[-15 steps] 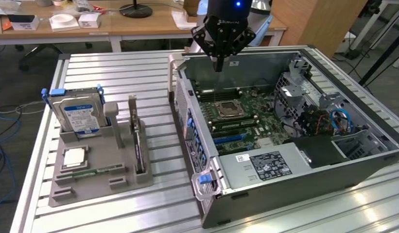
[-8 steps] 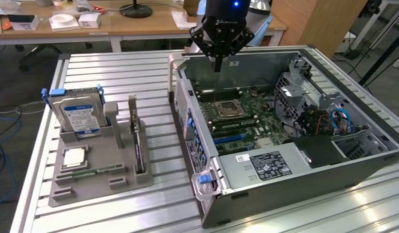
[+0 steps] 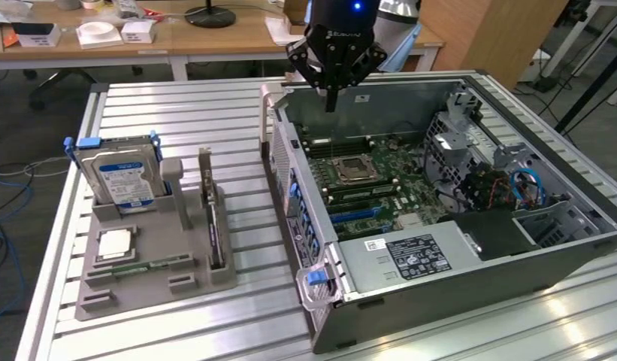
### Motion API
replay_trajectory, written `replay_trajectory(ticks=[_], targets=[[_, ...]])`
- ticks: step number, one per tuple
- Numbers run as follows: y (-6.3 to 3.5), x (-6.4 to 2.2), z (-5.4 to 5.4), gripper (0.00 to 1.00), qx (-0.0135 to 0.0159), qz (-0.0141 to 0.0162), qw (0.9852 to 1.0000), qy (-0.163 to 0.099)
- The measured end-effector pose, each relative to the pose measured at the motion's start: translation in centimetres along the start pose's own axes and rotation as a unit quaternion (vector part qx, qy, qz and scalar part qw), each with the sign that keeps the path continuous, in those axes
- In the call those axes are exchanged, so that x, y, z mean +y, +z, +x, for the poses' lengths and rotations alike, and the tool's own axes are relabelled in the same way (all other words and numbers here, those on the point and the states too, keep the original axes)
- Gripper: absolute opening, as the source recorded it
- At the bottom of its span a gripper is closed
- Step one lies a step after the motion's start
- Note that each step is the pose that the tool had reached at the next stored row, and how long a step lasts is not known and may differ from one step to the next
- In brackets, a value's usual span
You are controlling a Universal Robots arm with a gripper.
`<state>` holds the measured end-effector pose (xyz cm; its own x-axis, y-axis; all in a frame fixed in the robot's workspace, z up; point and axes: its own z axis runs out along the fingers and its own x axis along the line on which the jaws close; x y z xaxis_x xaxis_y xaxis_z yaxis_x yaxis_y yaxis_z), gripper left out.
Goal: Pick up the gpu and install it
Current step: 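Reach for the gpu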
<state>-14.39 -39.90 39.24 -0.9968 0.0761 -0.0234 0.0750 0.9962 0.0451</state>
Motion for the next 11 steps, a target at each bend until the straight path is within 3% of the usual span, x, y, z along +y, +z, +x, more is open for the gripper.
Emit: replay_trajectory(ticks=[11], targets=[[-0.01, -0.06, 0.68, 0.11, 0.0000, 0.0000, 1.0000, 0.000]])
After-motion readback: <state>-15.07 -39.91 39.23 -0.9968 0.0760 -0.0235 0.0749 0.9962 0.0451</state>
